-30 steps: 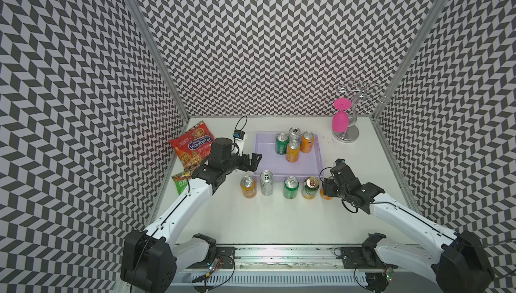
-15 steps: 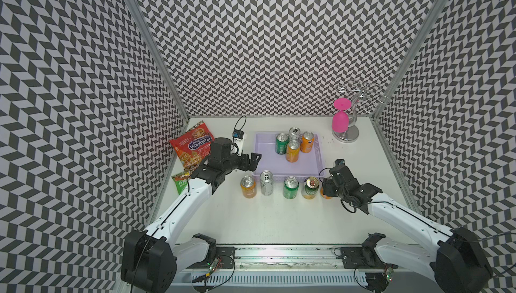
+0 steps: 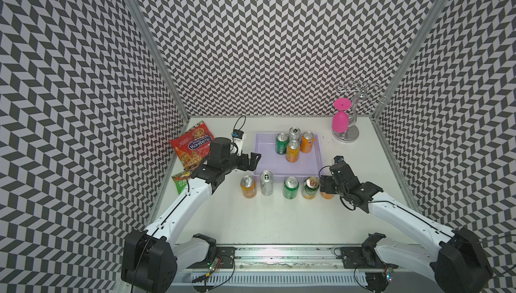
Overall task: Take out the drinks from the basket
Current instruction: Place the drink at the center of the board, then pick up the drink from the basket.
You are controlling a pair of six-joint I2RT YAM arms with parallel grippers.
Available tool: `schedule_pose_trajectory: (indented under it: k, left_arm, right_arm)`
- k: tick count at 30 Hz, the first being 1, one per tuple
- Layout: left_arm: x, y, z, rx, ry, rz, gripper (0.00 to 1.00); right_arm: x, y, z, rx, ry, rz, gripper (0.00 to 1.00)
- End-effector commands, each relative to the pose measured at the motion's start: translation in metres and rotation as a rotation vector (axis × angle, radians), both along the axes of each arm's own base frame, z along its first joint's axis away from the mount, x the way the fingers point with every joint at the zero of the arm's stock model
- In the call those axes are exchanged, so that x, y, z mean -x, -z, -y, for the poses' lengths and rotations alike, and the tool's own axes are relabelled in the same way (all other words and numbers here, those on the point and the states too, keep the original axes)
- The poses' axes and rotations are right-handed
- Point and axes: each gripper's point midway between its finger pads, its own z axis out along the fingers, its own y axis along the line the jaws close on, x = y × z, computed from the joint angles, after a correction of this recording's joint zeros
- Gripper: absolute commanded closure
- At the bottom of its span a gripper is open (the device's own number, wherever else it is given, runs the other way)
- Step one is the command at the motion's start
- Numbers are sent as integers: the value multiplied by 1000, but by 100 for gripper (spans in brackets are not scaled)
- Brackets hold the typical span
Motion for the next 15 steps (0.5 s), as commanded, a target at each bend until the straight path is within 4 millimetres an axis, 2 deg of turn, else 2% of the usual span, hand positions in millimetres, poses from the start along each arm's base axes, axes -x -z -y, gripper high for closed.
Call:
schedule_pose_trajectory:
  k: [1,10,15]
  left_arm:
    - [-1,0,0,5,4,12,1]
    - [-1,3,5,13,31,5,1]
    - [-3,6,7,19,32,-11,1]
  right_arm:
    - [-10,-29,-3,-10,-5,82,12]
    - [-26,-72,2,41,-1,204,0]
    - [-41,-101,3,52,-23,288,0]
